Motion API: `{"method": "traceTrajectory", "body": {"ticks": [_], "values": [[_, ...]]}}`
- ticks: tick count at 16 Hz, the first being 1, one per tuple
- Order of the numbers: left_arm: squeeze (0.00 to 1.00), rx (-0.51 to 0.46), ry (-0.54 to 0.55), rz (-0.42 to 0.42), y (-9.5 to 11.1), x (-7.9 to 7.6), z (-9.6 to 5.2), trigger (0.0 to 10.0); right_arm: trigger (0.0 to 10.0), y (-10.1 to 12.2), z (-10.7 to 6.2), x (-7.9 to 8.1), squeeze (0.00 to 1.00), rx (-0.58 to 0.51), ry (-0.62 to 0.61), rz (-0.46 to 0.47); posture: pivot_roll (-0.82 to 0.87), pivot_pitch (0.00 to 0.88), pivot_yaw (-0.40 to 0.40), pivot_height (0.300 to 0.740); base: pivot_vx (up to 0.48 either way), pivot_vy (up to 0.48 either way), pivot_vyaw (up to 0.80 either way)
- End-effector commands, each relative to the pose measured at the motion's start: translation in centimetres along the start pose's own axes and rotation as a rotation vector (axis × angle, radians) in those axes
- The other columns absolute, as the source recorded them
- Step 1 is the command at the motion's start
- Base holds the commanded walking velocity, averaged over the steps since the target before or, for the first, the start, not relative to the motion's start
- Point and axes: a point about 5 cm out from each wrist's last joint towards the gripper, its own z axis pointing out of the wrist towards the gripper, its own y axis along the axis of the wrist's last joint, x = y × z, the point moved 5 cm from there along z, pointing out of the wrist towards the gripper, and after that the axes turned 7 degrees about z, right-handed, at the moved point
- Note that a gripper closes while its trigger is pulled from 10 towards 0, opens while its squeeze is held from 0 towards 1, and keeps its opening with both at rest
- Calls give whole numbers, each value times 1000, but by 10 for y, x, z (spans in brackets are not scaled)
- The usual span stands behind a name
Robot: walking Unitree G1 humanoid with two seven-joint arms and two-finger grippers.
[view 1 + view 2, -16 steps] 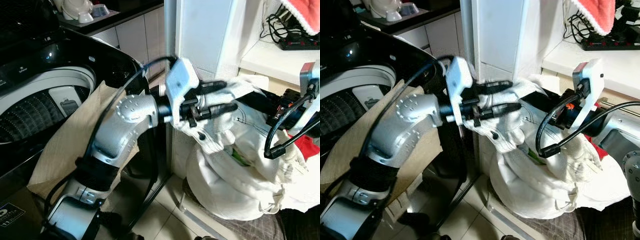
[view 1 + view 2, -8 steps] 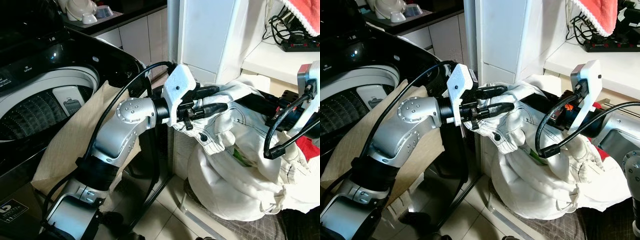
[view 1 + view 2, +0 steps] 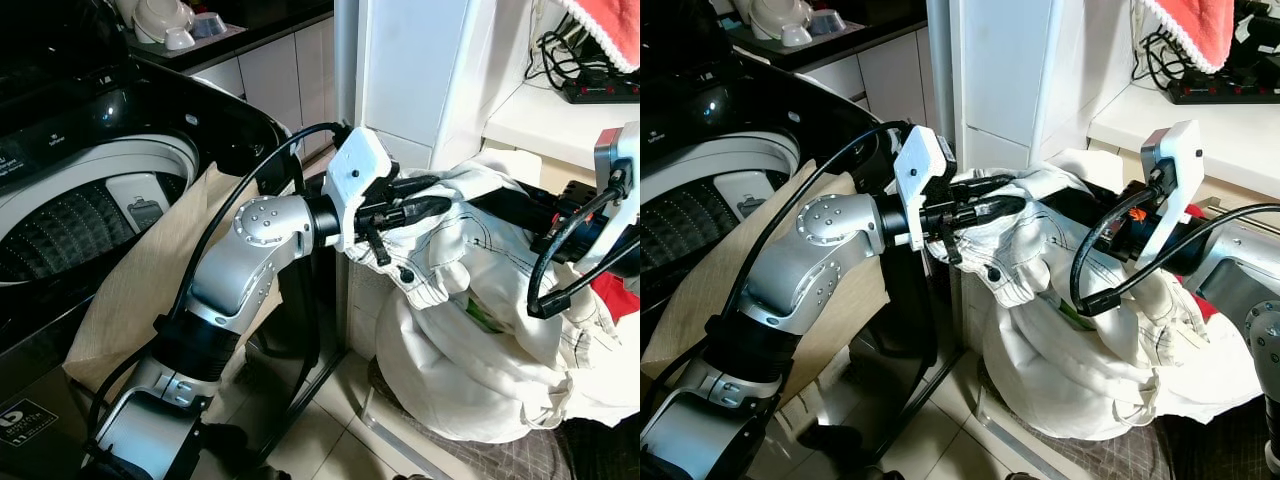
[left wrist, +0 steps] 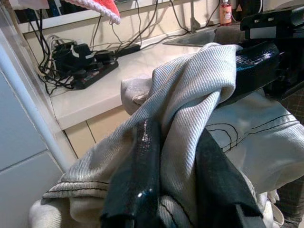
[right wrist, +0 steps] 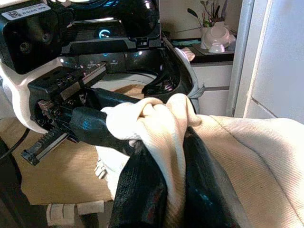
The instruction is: Clothes washing
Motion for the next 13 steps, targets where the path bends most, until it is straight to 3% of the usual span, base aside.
{"method": "traceTrajectory", "body": {"ticks": [1,6,7,8,9,13], "values": [[0,95,67,-26,-22,12,-11,0,0,27,0,12,0,-76,55,-82,-171,0,87,740,0,0,0],[0,87,104,-25,-20,18,-12,0,0,28,-1,10,0,-80,49,-89,-169,0,85,740,0,0,0],[0,86,136,-23,-19,24,-12,0,8039,29,-1,7,0,-81,29,-96,-170,0,85,740,0,0,0],[0,87,142,-22,-19,25,-13,0,8039,29,-1,6,0,-80,23,-97,-170,0,85,740,0,0,0],[0,85,171,-28,-19,30,-13,0,10000,29,-1,4,1000,-86,9,-81,-170,0,86,740,0,0,0],[0,79,288,-10,-16,52,-19,0,10000,35,-3,0,1000,-110,-16,-84,-170,0,88,740,0,0,0]]}}
